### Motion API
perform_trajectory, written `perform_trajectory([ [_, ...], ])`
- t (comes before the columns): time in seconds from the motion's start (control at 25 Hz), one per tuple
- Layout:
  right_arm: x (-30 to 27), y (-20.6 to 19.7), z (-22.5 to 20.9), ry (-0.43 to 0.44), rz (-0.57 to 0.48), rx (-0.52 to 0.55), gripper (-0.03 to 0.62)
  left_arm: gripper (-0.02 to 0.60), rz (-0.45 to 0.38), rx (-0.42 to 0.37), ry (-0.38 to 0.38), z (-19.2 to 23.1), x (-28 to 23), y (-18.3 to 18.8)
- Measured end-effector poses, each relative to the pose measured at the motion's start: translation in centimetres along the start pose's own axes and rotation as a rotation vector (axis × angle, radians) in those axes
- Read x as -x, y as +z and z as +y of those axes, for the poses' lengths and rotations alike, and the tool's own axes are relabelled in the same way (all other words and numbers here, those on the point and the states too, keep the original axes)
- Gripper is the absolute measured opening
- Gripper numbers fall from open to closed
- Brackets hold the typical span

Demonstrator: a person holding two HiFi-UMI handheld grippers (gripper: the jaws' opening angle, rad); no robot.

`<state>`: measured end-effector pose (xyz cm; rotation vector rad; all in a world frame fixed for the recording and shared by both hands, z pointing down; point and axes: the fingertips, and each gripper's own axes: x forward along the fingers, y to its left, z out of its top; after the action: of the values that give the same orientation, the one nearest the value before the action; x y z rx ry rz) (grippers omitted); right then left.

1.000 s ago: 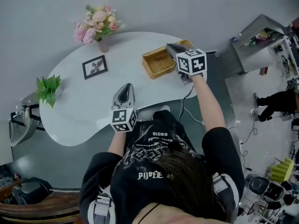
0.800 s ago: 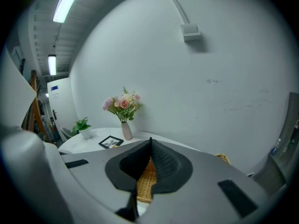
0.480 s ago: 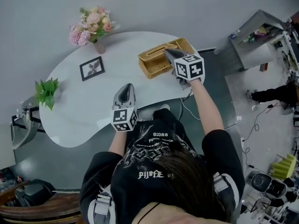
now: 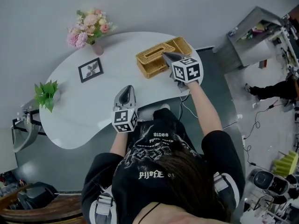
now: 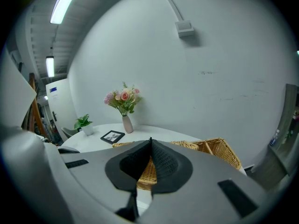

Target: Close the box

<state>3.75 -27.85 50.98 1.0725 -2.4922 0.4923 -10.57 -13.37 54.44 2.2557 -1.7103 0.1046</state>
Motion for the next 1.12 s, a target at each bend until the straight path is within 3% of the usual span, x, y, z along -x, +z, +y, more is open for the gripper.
perform_trajectory([
  [1.12,-0.4,-6.0,-0.4,-0.044,0.039,-0.082,0.035,0.028,0.003,0.022,0.016,0.1,0.3,-1.2],
])
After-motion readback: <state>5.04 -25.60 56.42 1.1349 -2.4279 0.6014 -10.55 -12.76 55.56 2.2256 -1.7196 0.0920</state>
